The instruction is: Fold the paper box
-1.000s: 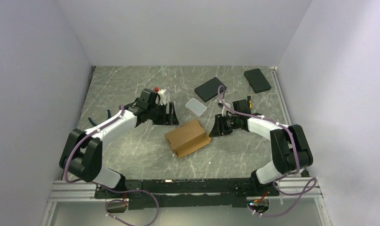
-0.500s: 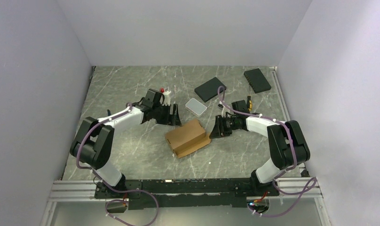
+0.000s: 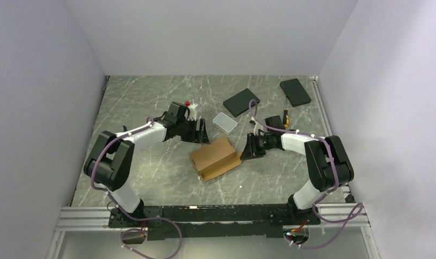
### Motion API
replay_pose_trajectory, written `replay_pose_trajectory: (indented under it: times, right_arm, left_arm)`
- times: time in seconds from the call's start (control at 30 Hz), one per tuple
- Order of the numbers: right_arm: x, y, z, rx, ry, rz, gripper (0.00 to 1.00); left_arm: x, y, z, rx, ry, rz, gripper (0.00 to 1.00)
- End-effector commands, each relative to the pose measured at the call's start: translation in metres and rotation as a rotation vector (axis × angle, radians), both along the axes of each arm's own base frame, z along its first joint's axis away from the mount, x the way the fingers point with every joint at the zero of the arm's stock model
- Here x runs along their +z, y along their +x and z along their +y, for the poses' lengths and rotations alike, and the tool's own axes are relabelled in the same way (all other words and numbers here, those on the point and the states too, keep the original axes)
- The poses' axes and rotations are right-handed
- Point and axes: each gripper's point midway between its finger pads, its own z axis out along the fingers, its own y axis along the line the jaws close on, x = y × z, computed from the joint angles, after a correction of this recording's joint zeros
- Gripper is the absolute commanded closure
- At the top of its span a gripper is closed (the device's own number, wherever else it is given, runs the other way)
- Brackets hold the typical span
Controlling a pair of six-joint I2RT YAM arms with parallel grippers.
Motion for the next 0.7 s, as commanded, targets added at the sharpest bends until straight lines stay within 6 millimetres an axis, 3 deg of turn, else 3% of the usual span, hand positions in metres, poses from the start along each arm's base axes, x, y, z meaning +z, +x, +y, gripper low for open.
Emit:
replay_pose_trajectory:
  times: [0.0,0.4,0.67]
  right_arm:
    - [0.008,0.003,0.008,0.022,0.036,-0.029,0.79]
    - [0.017,0.012,0.018,0.095,-0.052,-0.182,0.93]
    - [0.024,0.025,0.016,0.105,-0.146,-0.258,0.95]
  left_arm:
    - [0.009,0.014,-0.012,-0.032,-0.041,-0.038,0.24]
    - [-0.008,0.009,-0.014,-0.029,-0.048,0.028,0.31]
    - [-0.013,0.004,-0.014,-0.012,-0.060,0.059,0.36]
